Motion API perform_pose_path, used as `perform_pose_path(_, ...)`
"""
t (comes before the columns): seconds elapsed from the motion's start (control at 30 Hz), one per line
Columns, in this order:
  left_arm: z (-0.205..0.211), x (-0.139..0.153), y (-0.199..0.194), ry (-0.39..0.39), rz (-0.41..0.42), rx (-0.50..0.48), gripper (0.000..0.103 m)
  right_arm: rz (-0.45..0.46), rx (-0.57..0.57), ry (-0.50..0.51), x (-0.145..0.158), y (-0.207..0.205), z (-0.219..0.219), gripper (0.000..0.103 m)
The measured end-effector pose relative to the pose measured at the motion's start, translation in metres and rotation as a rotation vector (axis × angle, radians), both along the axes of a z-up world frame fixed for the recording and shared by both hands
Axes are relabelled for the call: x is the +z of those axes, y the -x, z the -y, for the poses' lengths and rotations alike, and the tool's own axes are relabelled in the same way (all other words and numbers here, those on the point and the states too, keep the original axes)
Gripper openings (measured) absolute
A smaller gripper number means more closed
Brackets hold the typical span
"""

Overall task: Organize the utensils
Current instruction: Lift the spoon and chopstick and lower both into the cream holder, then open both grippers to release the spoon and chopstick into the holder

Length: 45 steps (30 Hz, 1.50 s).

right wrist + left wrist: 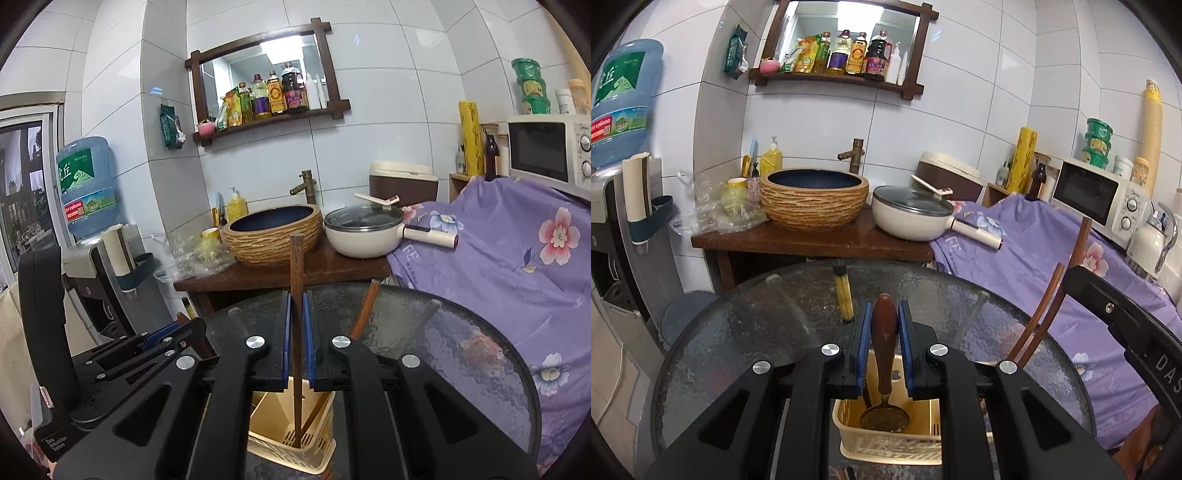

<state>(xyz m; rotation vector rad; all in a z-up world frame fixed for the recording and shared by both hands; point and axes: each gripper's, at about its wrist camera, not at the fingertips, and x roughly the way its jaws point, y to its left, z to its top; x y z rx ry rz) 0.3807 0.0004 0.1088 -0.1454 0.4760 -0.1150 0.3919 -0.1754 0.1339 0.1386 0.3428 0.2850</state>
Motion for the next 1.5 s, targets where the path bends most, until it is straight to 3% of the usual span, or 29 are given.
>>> perform_pose_path(0.27,0.003,-0.023,-0.002,-0.020,-0.050,-0.011,0.014,-0.033,-0.011,-0.001,-0.019,-0.003,0.001,0.007)
perform_pose_path(0.8,0.009,-0.045,-0.008,-0.045,-0.106,-0.032,0.016,-0.014,-0.051,0.022,-0.023,0.000,0.003,0.008)
perform_pose_path(0.87,0.008,-0.043,-0.005,-0.044,-0.098,-0.035,0.022,-0.015,-0.043,0.020,-0.023,0.001,0.004,0.008)
perform_pose_path(0.97,0.005,-0.036,0.007,-0.028,-0.069,-0.044,0.044,0.008,-0.044,0.025,-0.019,0.007,0.006,0.009)
perform_pose_path(1.0,0.004,-0.034,0.013,-0.025,-0.056,-0.045,0.051,0.023,-0.043,0.029,-0.017,0.012,0.007,0.012)
perform_pose_path(1.03,0.005,-0.032,0.017,-0.027,-0.047,-0.046,0.053,0.034,-0.044,0.029,-0.015,0.017,0.007,0.024)
perform_pose_path(1.07,0.005,-0.030,0.023,-0.036,-0.039,-0.054,0.055,0.049,-0.049,0.024,-0.013,0.022,0.009,0.046)
perform_pose_path(1.13,0.004,-0.030,0.035,-0.056,-0.033,-0.063,0.064,0.086,-0.073,0.007,-0.010,0.036,0.016,0.067)
perform_pose_path(1.2,-0.001,-0.032,0.049,-0.058,-0.030,-0.062,0.079,0.085,-0.081,0.007,-0.009,0.044,0.021,0.068)
perform_pose_path(1.3,-0.014,-0.037,0.067,-0.044,-0.029,-0.049,0.089,0.046,-0.056,-0.010,-0.015,0.055,0.027,0.073)
perform_pose_path(1.33,-0.020,-0.039,0.073,-0.037,-0.035,-0.039,0.091,0.022,-0.042,-0.010,-0.020,0.058,0.027,0.077)
perform_pose_path(1.5,-0.044,-0.058,0.092,0.005,-0.098,-0.012,0.096,-0.104,0.030,0.064,-0.055,0.076,0.017,0.079)
